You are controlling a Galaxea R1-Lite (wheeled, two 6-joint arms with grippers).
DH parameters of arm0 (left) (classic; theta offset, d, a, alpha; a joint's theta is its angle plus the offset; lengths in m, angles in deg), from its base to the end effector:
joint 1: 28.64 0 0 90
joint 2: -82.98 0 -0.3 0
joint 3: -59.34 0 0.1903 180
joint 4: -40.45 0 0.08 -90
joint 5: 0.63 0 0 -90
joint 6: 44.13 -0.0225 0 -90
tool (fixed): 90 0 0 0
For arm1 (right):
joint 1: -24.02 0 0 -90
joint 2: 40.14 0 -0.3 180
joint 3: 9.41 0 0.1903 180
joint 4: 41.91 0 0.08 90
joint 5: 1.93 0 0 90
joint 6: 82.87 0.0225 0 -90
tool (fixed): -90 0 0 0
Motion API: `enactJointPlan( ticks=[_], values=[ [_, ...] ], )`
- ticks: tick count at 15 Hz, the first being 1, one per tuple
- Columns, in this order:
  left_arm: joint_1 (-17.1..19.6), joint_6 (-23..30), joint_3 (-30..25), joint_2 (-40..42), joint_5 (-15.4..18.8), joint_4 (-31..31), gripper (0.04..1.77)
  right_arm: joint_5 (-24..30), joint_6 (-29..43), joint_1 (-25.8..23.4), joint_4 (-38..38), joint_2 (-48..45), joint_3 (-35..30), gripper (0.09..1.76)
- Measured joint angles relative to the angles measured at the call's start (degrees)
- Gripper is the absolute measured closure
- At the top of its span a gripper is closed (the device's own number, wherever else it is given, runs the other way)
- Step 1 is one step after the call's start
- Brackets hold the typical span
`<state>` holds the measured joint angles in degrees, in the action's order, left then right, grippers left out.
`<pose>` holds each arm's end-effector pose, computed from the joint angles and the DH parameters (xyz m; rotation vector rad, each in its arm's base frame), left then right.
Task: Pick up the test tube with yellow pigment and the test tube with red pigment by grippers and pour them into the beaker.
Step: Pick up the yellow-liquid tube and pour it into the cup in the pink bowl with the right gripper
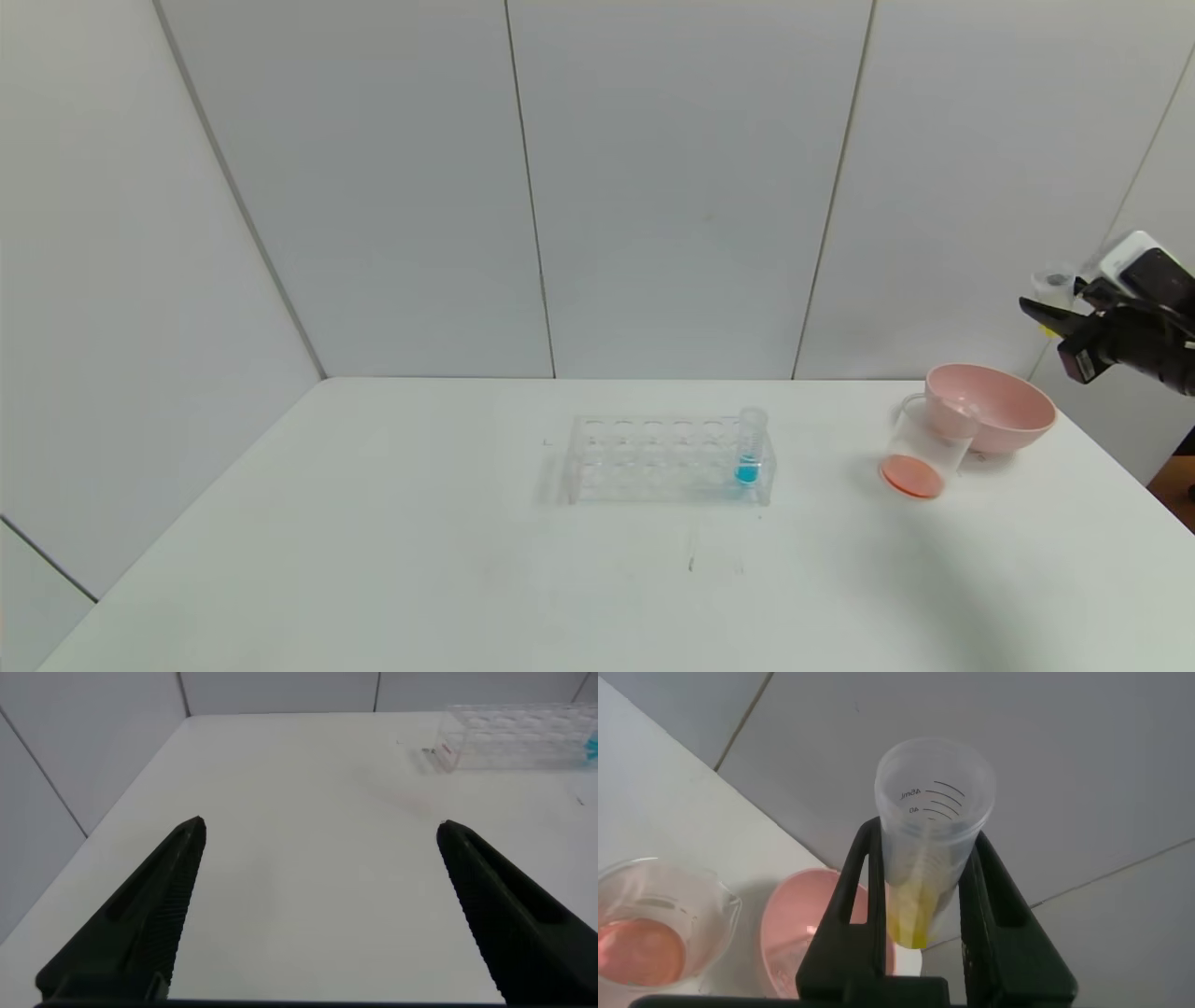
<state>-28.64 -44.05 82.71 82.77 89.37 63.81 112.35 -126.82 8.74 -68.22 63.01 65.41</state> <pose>-0.0225 0.0000 0.0756 -0.0014 0.0035 0.0000 0.3268 -0.0797 0.1983 -0.7534 -0.0287 0.1619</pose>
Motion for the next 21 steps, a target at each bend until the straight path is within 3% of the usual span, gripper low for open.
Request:
enactJointPlan(
  ticks=[6, 12, 15, 21],
  values=[
    [0.0, 0.0, 0.0, 0.0, 0.0, 0.0, 0.05, 0.57, -14.9, -1.63, -3.63, 6.06, -0.99, 1.34],
    [0.0, 0.0, 0.0, 0.0, 0.0, 0.0, 0.05, 2.55, -20.54, -1.08, -3.97, 9.12, -1.07, 1.34],
    [0.0, 0.0, 0.0, 0.0, 0.0, 0.0, 0.05, 6.29, -21.52, -0.91, -4.18, 10.0, -1.44, 1.34],
    [0.0, 0.0, 0.0, 0.0, 0.0, 0.0, 0.05, 6.77, -23.8, -0.91, -6.0, 11.26, -2.04, 1.34]
  ],
)
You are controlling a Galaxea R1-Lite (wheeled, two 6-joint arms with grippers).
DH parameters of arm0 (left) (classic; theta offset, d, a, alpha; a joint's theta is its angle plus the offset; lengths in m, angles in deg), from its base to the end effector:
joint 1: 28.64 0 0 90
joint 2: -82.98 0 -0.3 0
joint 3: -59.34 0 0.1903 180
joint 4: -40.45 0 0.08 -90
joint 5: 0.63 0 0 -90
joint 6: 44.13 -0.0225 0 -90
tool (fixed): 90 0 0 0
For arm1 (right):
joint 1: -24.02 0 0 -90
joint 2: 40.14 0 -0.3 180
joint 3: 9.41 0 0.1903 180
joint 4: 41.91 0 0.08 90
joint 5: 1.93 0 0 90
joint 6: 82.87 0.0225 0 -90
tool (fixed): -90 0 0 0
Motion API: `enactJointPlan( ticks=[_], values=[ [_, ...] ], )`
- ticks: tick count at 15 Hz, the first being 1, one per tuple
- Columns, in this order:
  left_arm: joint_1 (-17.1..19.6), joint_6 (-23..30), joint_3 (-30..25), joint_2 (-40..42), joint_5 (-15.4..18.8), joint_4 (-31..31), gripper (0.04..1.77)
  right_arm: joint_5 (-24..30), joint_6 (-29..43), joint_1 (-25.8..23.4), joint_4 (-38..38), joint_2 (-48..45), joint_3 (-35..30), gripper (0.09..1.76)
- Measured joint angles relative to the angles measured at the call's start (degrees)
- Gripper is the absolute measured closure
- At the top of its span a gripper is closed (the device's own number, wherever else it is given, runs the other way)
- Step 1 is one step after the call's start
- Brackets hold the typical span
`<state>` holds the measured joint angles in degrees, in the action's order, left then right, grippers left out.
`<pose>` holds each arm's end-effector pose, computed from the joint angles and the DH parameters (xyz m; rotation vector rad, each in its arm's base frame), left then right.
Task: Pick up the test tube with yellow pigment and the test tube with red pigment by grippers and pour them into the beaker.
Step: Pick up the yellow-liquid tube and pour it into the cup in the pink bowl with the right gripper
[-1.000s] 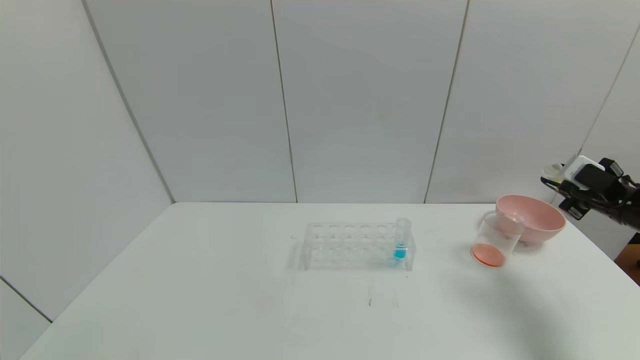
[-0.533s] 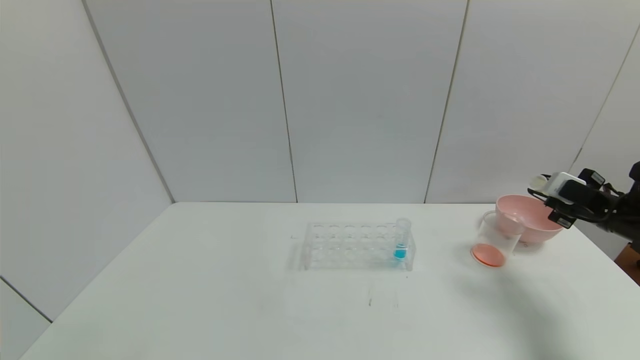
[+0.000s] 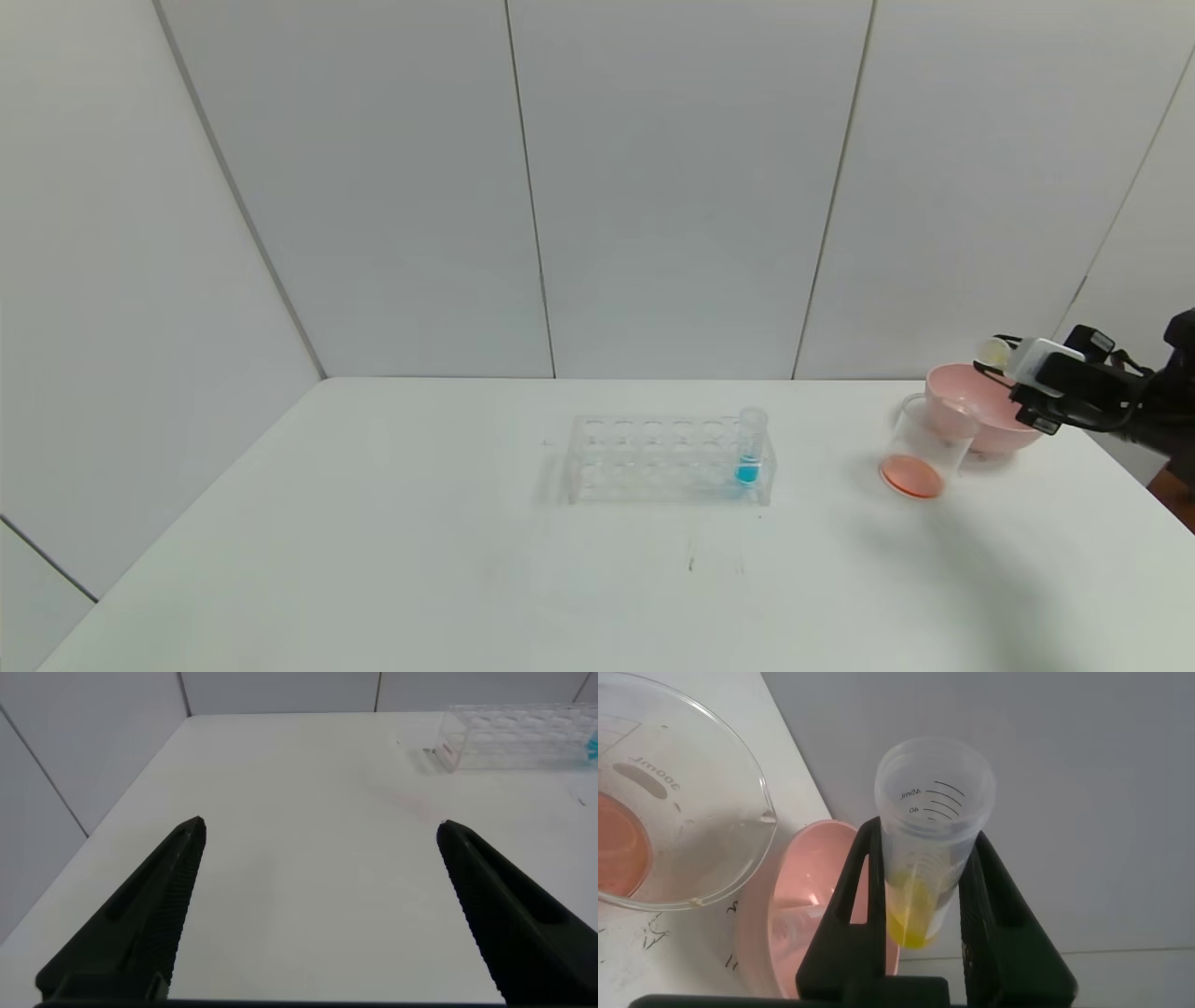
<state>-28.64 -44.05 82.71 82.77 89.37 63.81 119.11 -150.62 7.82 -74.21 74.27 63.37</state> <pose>-0.0225 0.0000 0.0756 -0.0014 0.0035 0.0000 0.3530 -0.0905 0.1307 -1.1079 -0.0209 0.3139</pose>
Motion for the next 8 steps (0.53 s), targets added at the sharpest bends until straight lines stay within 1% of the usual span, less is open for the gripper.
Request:
enactJointPlan(
  ticks=[8],
  values=[
    [0.0, 0.0, 0.0, 0.0, 0.0, 0.0, 0.05, 0.07, -0.18, -0.39, -0.11, 0.17, -0.06, 1.34]
  ],
)
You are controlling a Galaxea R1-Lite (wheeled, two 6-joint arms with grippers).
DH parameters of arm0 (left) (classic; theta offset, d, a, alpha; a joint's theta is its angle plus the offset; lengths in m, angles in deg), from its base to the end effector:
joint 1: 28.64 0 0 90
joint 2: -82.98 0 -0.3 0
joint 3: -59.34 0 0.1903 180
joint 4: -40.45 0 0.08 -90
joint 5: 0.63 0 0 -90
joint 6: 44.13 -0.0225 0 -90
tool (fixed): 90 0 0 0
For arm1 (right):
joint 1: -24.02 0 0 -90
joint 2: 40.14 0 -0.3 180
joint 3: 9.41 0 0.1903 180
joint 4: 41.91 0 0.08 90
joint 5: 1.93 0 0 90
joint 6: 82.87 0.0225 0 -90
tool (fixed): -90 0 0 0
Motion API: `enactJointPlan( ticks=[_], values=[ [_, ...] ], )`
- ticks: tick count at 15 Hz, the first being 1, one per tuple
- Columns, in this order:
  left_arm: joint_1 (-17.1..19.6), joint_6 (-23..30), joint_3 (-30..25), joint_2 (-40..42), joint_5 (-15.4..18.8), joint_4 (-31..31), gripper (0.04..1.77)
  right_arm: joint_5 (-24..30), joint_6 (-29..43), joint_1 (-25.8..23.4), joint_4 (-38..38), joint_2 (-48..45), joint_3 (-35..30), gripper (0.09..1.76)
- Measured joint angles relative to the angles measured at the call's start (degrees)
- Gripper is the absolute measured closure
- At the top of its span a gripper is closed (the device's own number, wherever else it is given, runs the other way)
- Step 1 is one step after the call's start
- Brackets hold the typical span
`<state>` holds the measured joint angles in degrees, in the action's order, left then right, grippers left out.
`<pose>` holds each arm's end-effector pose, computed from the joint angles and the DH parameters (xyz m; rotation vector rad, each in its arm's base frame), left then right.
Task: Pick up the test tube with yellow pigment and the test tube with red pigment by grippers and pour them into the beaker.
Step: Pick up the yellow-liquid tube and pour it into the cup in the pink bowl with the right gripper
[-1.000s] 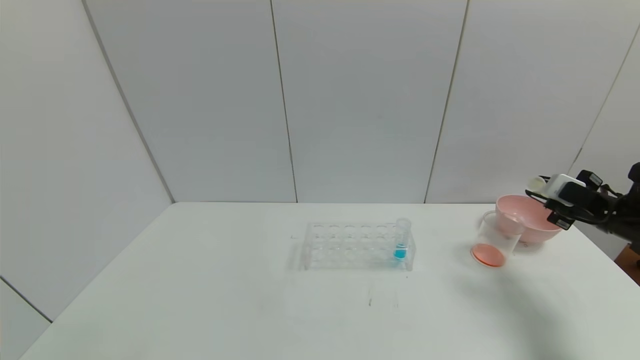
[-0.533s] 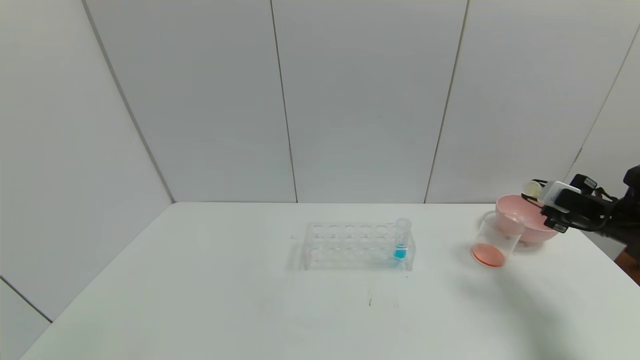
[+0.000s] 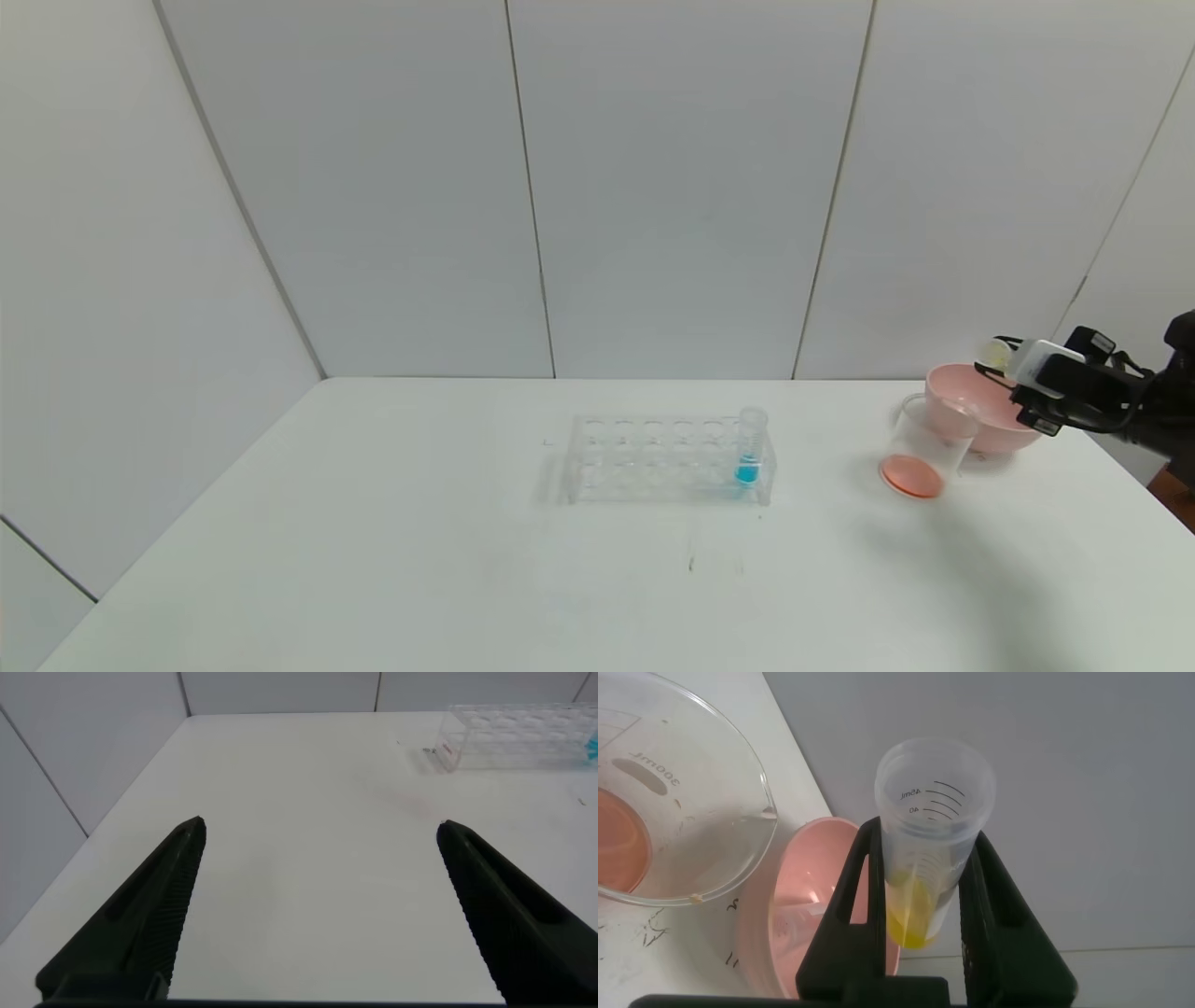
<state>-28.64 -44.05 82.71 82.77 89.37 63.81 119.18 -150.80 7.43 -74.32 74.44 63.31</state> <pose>-0.0225 0.0000 0.0756 -0.0014 0.0035 0.0000 0.3526 -0.0929 0.1295 -1.1098 -0.0167 0.3100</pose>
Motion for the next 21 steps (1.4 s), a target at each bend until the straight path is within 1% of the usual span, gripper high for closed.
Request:
enactJointPlan(
  ticks=[6, 9, 14, 18, 21],
  values=[
    [0.0, 0.0, 0.0, 0.0, 0.0, 0.0, 0.05, 0.0, -0.06, 0.04, -0.82, -0.02, 0.06, 1.34],
    [0.0, 0.0, 0.0, 0.0, 0.0, 0.0, 0.05, -0.02, -2.3, -0.05, -0.84, -0.11, 0.0, 1.34],
    [0.0, 0.0, 0.0, 0.0, 0.0, 0.0, 0.05, -0.02, -2.72, -0.05, -1.08, -0.16, -0.09, 1.34],
    [0.0, 0.0, 0.0, 0.02, 0.0, 0.0, 0.05, -0.02, -5.6, 0.11, -1.15, -0.09, -0.05, 1.34],
    [0.0, 0.0, 0.0, 0.0, 0.0, 0.0, 0.05, 0.22, -10.3, 0.23, -1.78, -0.02, -0.05, 1.34]
  ],
)
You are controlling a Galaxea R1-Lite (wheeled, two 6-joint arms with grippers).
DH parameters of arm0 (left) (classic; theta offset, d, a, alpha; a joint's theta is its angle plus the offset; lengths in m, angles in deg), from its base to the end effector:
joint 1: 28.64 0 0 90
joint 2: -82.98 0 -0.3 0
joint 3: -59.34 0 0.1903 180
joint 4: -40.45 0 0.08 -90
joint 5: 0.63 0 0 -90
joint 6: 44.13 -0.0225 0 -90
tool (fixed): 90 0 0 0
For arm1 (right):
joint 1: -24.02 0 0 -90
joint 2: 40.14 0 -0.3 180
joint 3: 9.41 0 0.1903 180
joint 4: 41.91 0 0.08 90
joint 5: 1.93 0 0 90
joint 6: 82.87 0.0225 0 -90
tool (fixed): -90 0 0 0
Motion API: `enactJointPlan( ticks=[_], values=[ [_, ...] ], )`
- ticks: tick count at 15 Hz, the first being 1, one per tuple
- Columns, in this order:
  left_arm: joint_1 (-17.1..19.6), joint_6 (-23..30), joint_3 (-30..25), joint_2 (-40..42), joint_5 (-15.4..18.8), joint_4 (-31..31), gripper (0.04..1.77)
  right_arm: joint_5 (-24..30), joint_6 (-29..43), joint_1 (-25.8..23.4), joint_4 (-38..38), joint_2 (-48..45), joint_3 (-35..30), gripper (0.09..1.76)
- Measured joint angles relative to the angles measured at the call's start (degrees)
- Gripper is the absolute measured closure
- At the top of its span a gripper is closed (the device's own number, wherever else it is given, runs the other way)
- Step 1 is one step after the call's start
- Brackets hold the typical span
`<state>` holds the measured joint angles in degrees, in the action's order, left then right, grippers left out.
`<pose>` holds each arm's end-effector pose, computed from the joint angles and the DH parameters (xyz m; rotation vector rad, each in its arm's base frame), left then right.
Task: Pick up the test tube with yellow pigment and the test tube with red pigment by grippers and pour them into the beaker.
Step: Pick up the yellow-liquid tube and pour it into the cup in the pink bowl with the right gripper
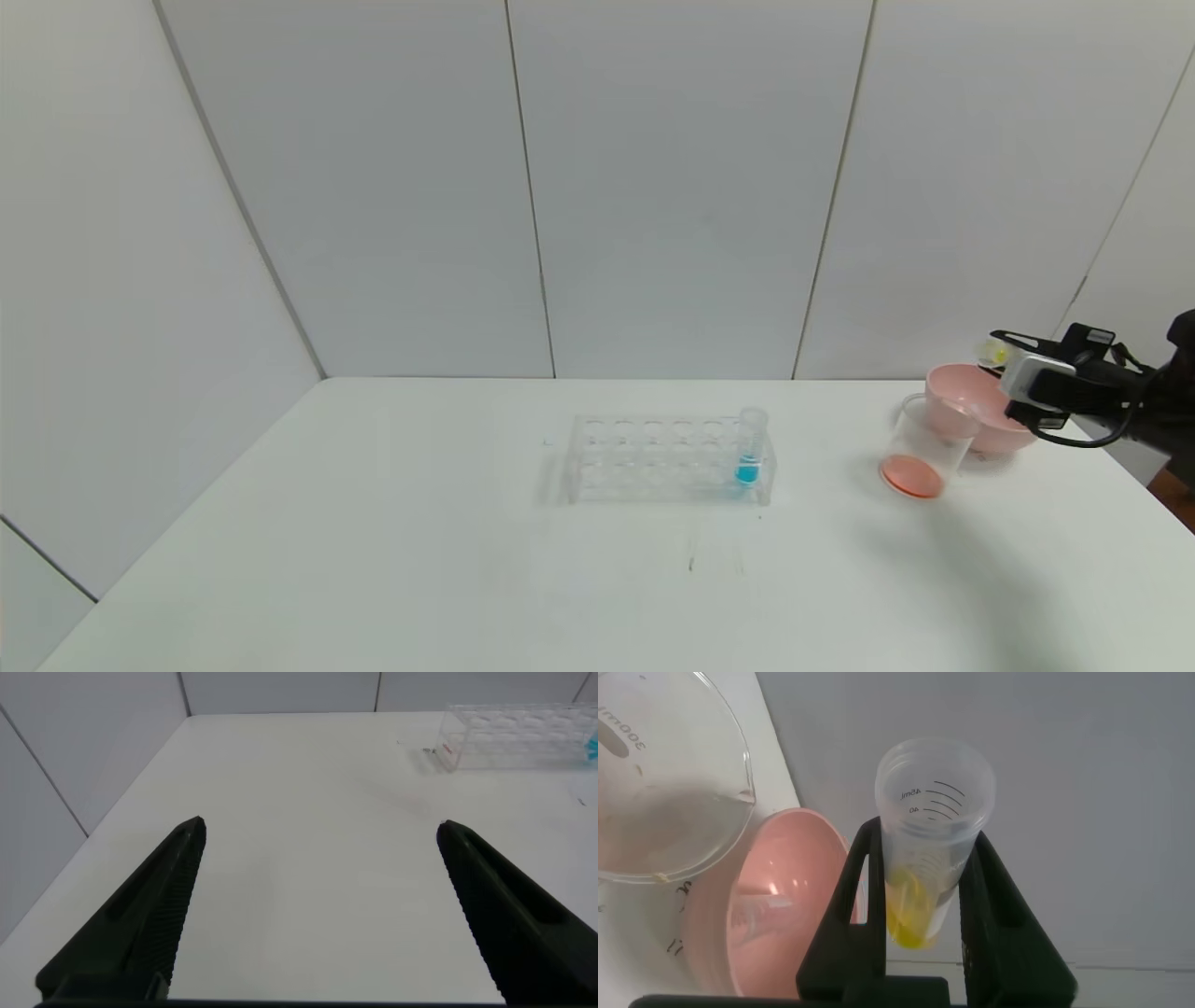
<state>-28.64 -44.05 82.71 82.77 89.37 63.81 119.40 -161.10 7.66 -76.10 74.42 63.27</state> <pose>-0.0225 0.0000 0.0756 -0.0014 0.0035 0.0000 0.3532 -0.0915 0.1325 -1.3009 -0.0742 0.3010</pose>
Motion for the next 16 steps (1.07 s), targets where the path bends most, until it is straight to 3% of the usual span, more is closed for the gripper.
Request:
enactJointPlan(
  ticks=[16],
  values=[
    [0.0, 0.0, 0.0, 0.0, 0.0, 0.0, 0.05, 1.1, -15.25, 1.17, -3.17, 0.71, -0.8, 1.34]
  ],
)
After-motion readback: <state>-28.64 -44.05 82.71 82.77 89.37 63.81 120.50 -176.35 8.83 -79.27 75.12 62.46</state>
